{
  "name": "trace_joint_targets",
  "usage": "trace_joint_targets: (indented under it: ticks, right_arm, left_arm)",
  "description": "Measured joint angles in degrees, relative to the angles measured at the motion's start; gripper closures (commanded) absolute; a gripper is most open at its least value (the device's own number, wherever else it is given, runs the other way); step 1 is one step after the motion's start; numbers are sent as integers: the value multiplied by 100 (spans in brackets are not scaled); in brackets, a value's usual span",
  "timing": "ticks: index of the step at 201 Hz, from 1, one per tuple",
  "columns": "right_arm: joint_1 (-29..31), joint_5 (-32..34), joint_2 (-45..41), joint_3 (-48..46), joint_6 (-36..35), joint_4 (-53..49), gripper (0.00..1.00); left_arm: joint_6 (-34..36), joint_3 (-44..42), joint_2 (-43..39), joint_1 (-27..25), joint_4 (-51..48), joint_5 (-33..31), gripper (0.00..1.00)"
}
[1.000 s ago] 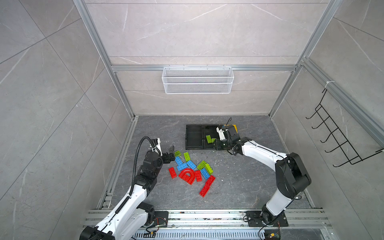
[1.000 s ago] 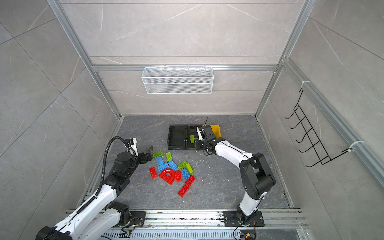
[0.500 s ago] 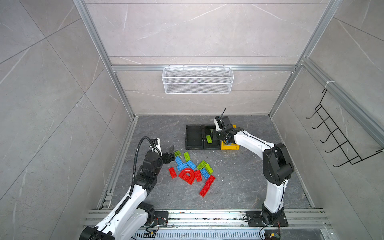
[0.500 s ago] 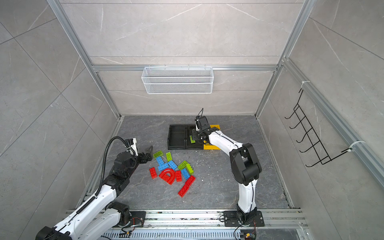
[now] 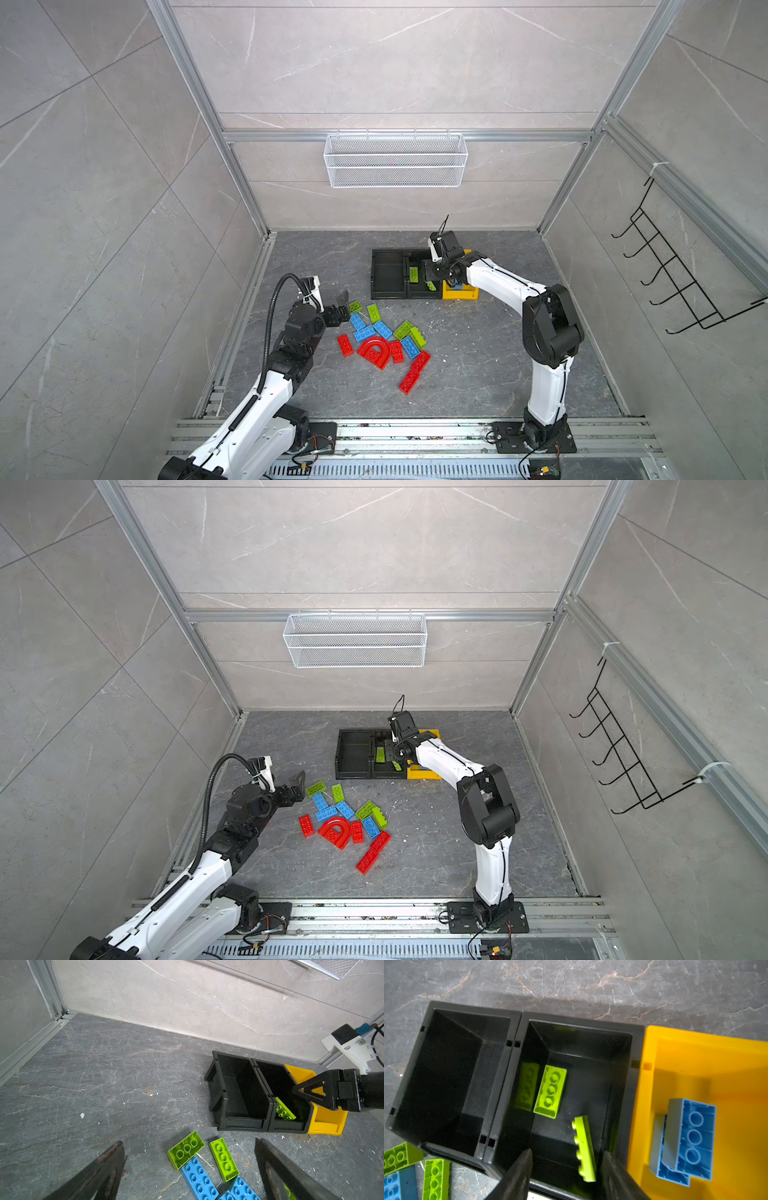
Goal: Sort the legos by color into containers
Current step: 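Carry the lime-green brick with the right gripper into the black bin and release, then return the right gripper to the pile and grasp a lime-green brick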
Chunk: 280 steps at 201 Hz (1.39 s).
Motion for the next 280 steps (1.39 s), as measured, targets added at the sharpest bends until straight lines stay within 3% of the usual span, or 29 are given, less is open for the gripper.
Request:
trace_joint_targets:
  ticks: [52, 97, 136, 177, 217, 280]
  right_arm:
    - [151, -343, -1539, -1279, -17, 55, 47]
    - [817, -514, -2608, -2544, 116, 192, 48]
    - [1342, -509, -2568, -3056, 389, 267, 48]
    - [1593, -376, -1976, -3042, 468, 363, 48]
    - [1646, -273, -1419, -2951, 612, 380, 50]
    - [1652, 13, -1244, -2892, 756, 492, 57]
  left_arm:
    - [-2, 0, -59, 0, -2, 0, 0]
    - [-20, 0, -55, 0, 0, 4, 0]
    - [-24, 0, -37, 0, 2, 7, 0]
    - [-44, 0, 63, 0, 2, 127, 0]
    - [-42, 0, 216, 0, 17, 105, 0]
    - [-42, 0, 232, 0, 9, 103, 0]
